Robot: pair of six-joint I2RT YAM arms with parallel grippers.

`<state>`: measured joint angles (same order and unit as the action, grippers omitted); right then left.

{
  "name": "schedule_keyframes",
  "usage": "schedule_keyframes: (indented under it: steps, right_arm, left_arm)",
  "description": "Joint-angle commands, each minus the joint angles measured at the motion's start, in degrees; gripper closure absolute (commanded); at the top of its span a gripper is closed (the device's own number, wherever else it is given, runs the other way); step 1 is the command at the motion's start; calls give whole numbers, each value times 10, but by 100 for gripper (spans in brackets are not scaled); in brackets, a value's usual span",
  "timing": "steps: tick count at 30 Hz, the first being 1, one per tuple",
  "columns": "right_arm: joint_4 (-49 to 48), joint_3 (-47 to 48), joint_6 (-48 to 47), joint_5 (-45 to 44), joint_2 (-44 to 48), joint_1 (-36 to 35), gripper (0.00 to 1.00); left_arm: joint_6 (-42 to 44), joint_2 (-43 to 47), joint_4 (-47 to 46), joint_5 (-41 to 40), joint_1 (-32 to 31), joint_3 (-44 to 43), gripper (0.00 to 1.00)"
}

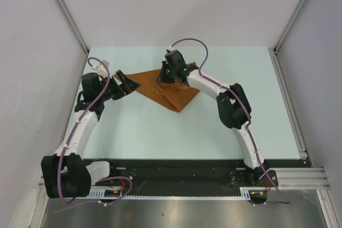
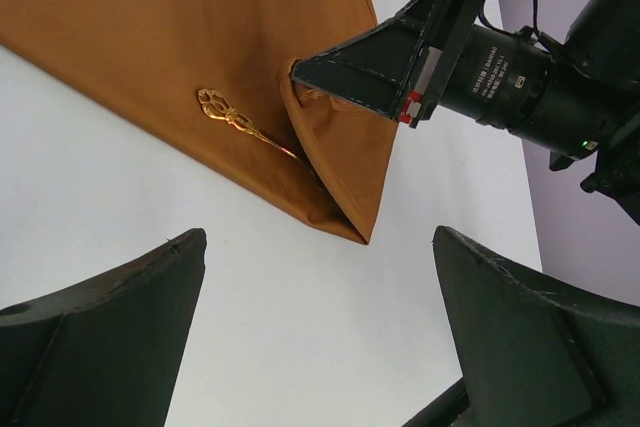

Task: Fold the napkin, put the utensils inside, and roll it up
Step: Fold the napkin

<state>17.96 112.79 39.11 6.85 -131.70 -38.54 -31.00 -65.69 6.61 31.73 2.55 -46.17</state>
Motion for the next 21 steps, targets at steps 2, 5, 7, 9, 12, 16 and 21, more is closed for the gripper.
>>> schedule_keyframes:
  steps: [2, 5, 7, 9, 12, 16, 21]
  right_arm:
    - [-18, 31, 8, 5, -19, -5, 100]
    - [-20, 30, 11, 3, -27, -6, 100]
    - [-27, 31, 13, 1, -32, -6, 100]
    - [-31, 35, 18, 2, -39, -7, 100]
    - [-32, 54, 20, 4, -53, -11, 100]
    - [-29, 75, 21, 3, -69, -14, 100]
    - [-30, 82, 25, 4, -80, -17, 100]
  left_arm:
    - [-5, 1, -20, 11, 7, 3, 0]
    - [-6, 1, -21, 12, 8, 3, 0]
    - [-6, 1, -21, 13, 8, 4, 0]
    - [-7, 1, -22, 12, 7, 4, 0]
    - [-7, 1, -21, 13, 8, 4, 0]
    - [-7, 1, -22, 14, 9, 4, 0]
    - [-8, 2, -22, 14, 10, 4, 0]
